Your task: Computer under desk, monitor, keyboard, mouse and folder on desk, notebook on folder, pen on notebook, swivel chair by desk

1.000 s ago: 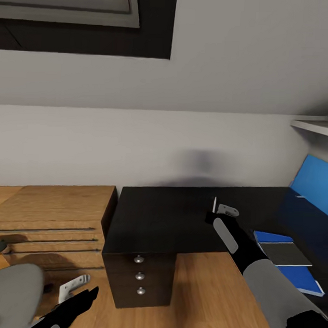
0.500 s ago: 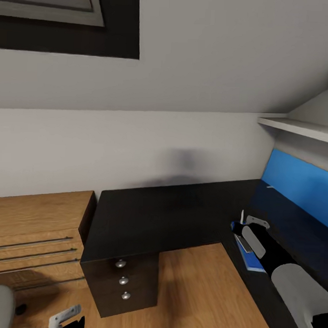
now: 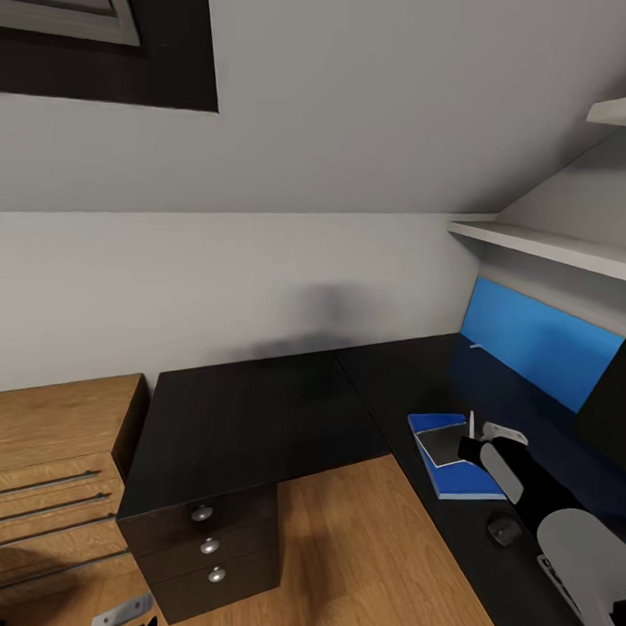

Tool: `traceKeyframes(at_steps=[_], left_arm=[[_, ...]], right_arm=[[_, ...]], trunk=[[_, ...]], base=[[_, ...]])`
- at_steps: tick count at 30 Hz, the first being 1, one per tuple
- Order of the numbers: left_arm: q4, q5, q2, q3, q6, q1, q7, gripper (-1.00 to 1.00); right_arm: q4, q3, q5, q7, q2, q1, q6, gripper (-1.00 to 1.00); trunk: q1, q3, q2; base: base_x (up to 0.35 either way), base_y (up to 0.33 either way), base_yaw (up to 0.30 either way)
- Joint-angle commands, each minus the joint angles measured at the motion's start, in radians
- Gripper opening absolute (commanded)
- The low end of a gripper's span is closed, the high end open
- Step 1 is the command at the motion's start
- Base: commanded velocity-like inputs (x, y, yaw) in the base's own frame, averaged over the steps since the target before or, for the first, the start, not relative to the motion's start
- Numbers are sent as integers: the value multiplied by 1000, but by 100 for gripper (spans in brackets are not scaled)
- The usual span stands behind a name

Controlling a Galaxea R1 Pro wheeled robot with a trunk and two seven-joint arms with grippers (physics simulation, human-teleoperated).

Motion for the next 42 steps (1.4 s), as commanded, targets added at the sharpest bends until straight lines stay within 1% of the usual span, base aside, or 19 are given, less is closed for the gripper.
traceKeyframes(at_steps=[1, 6, 11, 14, 15, 20, 23, 25, 27, 28, 31, 32, 33, 34, 35, 37, 38, 41, 42], left_arm=[[-2, 9, -1, 1, 5, 0, 4, 100], [0, 8, -1, 1, 5, 0, 4, 100], [2, 8, -1, 1, 5, 0, 4, 100], [8, 8, -1, 1, 5, 0, 4, 100], [11, 8, -1, 1, 5, 0, 5, 100], [29, 9, -2, 1, -13, 0, 5, 100], [45, 9, -2, 1, -46, 0, 4, 100], [72, 9, -2, 1, -101, 0, 2, 100], [95, 9, -2, 1, -124, 0, 2, 100], [119, 9, -2, 1, -145, 0, 1, 100], [161, 9, -2, 0, -186, 0, 1, 100], [190, 9, -2, 0, -216, 0, 1, 100], [235, 8, -2, 0, -273, 0, 0, 100], [249, 8, -2, 0, -293, 0, 0, 100], [274, 7, -2, 0, -331, 0, 0, 100], [295, 4, -2, 0, -363, 0, 0, 100], [318, -8, -1, 0, -394, 0, 1, 100], [343, -29, -1, 1, -416, 0, 1, 100], [366, -37, -1, 1, -423, 0, 2, 100]], right_arm=[[-2, 9, -4, -9, -1, -1, 1, -100], [-1, 12, 12, 10, 0, -1, 0, -100], [1, 13, 18, 58, -1, -1, -1, -100], [2, 13, 26, 65, 0, -1, -2, -100], [2, 13, 36, 68, 0, -1, -2, -100], [13, 14, 51, 70, 0, -1, -51, -100], [38, 16, 55, 70, 0, -1, -85, -100], [62, 18, 70, 70, 1, -1, -105, -100], [70, 19, 81, 70, 1, -1, -119, -100], [83, 20, 94, 70, 3, -1, -142, -100], [113, 20, 110, 70, 6, -1, -176, -100], [128, 20, 116, 70, 11, -1, -190, -100], [145, 19, 124, 70, 21, -1, -208, -100], [149, 19, 127, 70, 24, -1, -212, -100], [154, 19, 131, 69, 28, -1, -217, -100], [158, 18, 135, 69, 31, -1, -221, -100], [162, 18, 138, 69, 33, -1, -224, -100], [165, 18, 139, 69, 35, -1, -225, -100], [166, 18, 140, 69, 35, -1, -226, -100]], trunk=[[0, -1, -1], [0, -1, -1], [0, -1, -1], [0, -1, -1], [0, -1, -1], [0, -1, -1], [0, -1, -1], [0, -1, -1], [0, -1, -1], [0, -1, -1], [0, -1, -1], [0, -1, -1], [0, -1, -1], [0, -1, -1], [0, -1, -1], [0, -1, -1], [0, -1, -1], [0, -1, -1], [0, -1, -1]], base=[[0, 0, -29], [0, 0, -12], [0, 0, -2], [8, 0, 0], [103, 0, 0], [225, 0, 0], [150, 0, 0], [50, 0, 0], [25, 0, 0], [10, 0, 0], [6, 0, 0], [35, 0, 0], [156, 0, 0], [189, 0, 0], [213, 0, 0], [172, 0, 0], [78, 0, 0], [43, 0, 0], [13, 0, 0]])
